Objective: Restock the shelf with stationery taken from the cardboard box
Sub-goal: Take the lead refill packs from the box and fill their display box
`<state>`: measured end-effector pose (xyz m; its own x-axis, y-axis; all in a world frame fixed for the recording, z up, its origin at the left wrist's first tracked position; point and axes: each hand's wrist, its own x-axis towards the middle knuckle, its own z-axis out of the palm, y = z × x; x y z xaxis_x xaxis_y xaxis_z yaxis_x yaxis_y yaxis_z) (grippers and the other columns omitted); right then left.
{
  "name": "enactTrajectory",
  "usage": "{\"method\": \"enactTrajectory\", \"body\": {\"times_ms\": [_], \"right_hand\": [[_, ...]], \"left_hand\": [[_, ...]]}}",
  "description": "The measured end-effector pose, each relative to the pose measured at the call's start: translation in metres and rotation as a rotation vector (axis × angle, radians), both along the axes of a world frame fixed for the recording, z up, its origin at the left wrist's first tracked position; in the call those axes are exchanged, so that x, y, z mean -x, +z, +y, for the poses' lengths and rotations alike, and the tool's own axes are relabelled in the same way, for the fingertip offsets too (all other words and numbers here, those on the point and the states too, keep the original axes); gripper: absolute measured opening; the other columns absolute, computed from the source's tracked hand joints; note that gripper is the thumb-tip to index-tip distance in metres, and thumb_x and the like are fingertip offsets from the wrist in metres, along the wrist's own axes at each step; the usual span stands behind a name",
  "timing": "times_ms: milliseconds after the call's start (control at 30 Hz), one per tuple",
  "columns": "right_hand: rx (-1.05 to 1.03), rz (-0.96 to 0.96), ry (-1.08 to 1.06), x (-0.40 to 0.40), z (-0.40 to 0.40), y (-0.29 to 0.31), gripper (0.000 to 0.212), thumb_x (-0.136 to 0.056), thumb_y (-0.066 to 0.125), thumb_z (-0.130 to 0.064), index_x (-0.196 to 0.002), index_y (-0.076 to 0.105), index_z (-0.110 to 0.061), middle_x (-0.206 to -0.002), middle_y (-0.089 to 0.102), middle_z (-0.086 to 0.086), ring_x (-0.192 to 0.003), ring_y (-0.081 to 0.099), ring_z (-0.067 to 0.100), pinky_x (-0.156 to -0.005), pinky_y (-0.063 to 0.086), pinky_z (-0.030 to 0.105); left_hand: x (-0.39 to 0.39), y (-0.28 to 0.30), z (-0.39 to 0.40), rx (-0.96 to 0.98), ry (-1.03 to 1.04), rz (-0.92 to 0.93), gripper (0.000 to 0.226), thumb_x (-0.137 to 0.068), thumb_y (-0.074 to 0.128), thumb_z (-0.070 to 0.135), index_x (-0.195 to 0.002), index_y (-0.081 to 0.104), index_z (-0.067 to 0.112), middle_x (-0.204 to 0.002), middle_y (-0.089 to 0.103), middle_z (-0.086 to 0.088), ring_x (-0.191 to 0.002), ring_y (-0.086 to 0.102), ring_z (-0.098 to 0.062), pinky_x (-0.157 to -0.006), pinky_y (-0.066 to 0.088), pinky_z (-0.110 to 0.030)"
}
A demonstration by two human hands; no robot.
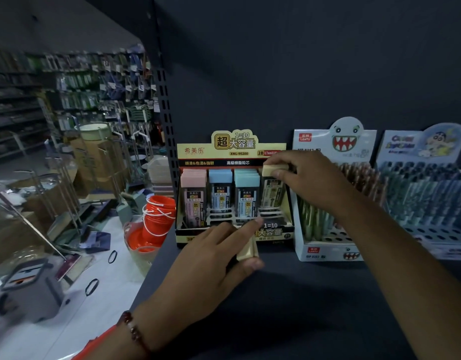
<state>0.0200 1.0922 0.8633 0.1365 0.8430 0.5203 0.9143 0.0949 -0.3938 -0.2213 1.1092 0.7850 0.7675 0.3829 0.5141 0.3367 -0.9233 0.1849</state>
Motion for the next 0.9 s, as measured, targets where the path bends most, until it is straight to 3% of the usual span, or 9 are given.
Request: {"method": "enactTrajectory", "body": {"times_ms": [167, 333, 467, 633, 900], "right_hand": [[-0.049, -0.005, -0.062, -0.002, 0.007, 0.001, 0.018, -0.089, 0.068, -0.026, -0.107, 0.068, -0.03, -0.097, 0.062, -0.016, -0.085, 0.056, -0.001, -0.07, 0.038, 0.013], [-0.029, -0.201, -0.129, 0.0, 0.017, 0.005, 0.015, -0.085, 0.071, -0.03, -0.1, 0.075, -0.027, -0.097, 0.064, -0.009, -0.091, 0.057, 0.01, -0.079, 0.047, 0.031], [0.018, -0.352, -0.157, 0.001, 0.022, 0.002, 0.02, -0.09, 0.065, -0.035, -0.108, 0.074, -0.028, -0.102, 0.066, -0.01, -0.091, 0.058, 0.01, -0.072, 0.038, 0.027], [0.063, -0.444, -0.126, -0.001, 0.022, 0.003, 0.028, -0.096, 0.055, -0.038, -0.12, 0.068, -0.032, -0.103, 0.064, -0.01, -0.091, 0.057, 0.012, -0.073, 0.039, 0.027], [0.182, -0.537, -0.143, 0.003, 0.016, 0.005, 0.039, -0.095, 0.052, -0.036, -0.133, 0.059, -0.028, -0.118, 0.06, -0.005, -0.104, 0.054, 0.015, -0.087, 0.039, 0.032]], "left_hand": [[-0.001, 0.0, 0.001, -0.006, -0.001, 0.002, 0.062, -0.094, 0.017, 0.072, -0.151, 0.004, 0.051, -0.097, 0.036, 0.022, -0.087, 0.035, 0.004, -0.071, 0.032, -0.009], [0.001, 0.001, 0.0, -0.012, -0.009, -0.012, 0.061, -0.093, 0.015, 0.073, -0.15, 0.002, 0.054, -0.101, 0.04, 0.021, -0.089, 0.035, 0.005, -0.073, 0.033, -0.008], [0.001, 0.0, 0.001, -0.022, -0.01, -0.017, 0.06, -0.093, 0.015, 0.073, -0.148, -0.002, 0.055, -0.102, 0.04, 0.022, -0.089, 0.034, 0.006, -0.072, 0.033, -0.007], [0.001, -0.001, 0.002, -0.014, -0.006, -0.015, 0.061, -0.093, 0.014, 0.073, -0.149, -0.001, 0.054, -0.1, 0.041, 0.02, -0.089, 0.036, 0.003, -0.072, 0.034, -0.008], [0.003, -0.002, 0.002, 0.01, -0.014, 0.001, 0.063, -0.089, 0.008, 0.076, -0.147, -0.005, 0.057, -0.104, 0.041, 0.022, -0.092, 0.036, 0.004, -0.074, 0.033, -0.008]]}}
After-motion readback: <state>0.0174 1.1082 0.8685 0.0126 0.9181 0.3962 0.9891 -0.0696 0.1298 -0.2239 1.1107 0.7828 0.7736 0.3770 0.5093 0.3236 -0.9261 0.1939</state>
